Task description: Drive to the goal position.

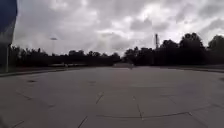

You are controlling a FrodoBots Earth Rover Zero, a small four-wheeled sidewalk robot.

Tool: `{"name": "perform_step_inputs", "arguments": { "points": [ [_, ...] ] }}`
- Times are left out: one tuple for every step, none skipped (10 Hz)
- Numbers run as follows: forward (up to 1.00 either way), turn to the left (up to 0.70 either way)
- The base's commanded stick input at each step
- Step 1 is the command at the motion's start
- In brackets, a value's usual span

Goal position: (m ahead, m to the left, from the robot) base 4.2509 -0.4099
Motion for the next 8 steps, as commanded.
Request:
{"name": "perform_step_inputs", "arguments": {
  "points": [
    [0.7, 0.0],
    [0.7, 0.0],
    [0.7, 0.0],
    [0.7, 0.0],
    [0.7, 0.0],
    [0.7, 0.0],
    [0.7, 0.0],
    [0.7, 0.0]
  ]
}}
